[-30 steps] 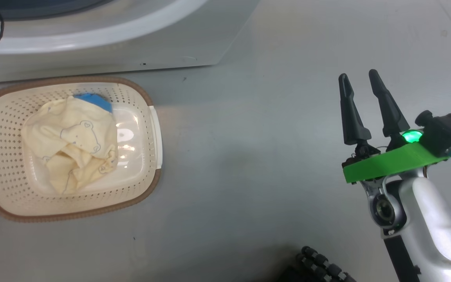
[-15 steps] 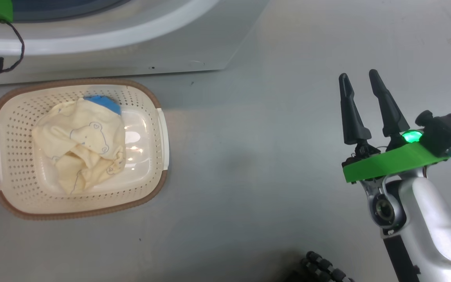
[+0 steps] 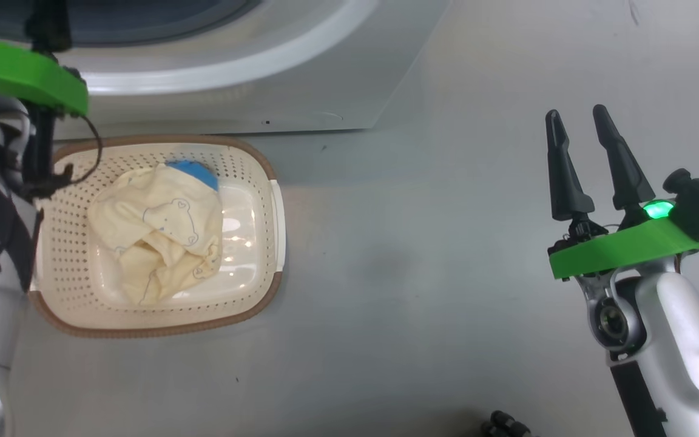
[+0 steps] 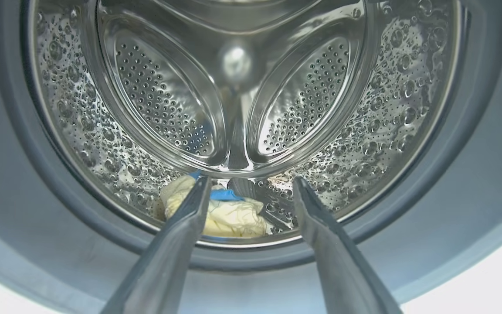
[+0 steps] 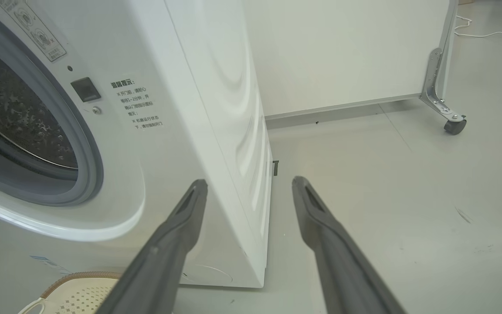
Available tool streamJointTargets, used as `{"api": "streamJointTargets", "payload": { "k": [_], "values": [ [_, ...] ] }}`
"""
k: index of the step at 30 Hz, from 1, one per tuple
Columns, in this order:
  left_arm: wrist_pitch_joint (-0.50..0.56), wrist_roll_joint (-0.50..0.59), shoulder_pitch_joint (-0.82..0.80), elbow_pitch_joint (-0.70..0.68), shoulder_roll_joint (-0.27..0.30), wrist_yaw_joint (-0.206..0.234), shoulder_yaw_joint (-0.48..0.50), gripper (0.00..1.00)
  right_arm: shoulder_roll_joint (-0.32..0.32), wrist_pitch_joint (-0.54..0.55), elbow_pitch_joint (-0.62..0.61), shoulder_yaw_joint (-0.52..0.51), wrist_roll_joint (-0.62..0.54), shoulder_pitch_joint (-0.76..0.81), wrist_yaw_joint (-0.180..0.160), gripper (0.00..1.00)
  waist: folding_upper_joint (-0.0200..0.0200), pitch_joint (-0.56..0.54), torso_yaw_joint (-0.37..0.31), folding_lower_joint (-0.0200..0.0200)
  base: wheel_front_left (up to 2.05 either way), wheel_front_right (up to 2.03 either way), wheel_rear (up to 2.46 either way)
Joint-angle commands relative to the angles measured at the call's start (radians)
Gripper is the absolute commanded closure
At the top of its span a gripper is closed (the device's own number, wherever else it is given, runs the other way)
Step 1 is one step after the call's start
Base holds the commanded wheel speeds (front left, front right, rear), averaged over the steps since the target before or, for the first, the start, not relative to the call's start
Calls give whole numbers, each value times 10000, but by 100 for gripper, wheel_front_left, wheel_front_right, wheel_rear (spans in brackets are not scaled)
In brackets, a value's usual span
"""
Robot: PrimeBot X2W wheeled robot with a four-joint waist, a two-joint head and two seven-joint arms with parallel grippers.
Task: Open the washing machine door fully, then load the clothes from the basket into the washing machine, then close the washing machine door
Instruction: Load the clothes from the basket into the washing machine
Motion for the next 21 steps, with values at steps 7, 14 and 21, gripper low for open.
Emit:
{"api": "streamJointTargets", "payload": {
  "k": [7,14,21],
  "values": [
    [-65,285,1239,-870,107,4,708,0,-474,-63,-134,97,-41,143,16,0,0,-753,422,0,0,0,0],
    [-65,525,2557,-1376,-237,4,1260,0,-797,-63,-64,0,5,507,16,0,0,-1500,830,0,0,0,0],
    [-65,790,4081,-1930,-475,4,1609,0,-1087,-63,-14,-178,60,1068,16,0,0,-2263,1254,0,0,0,0]
  ]
}}
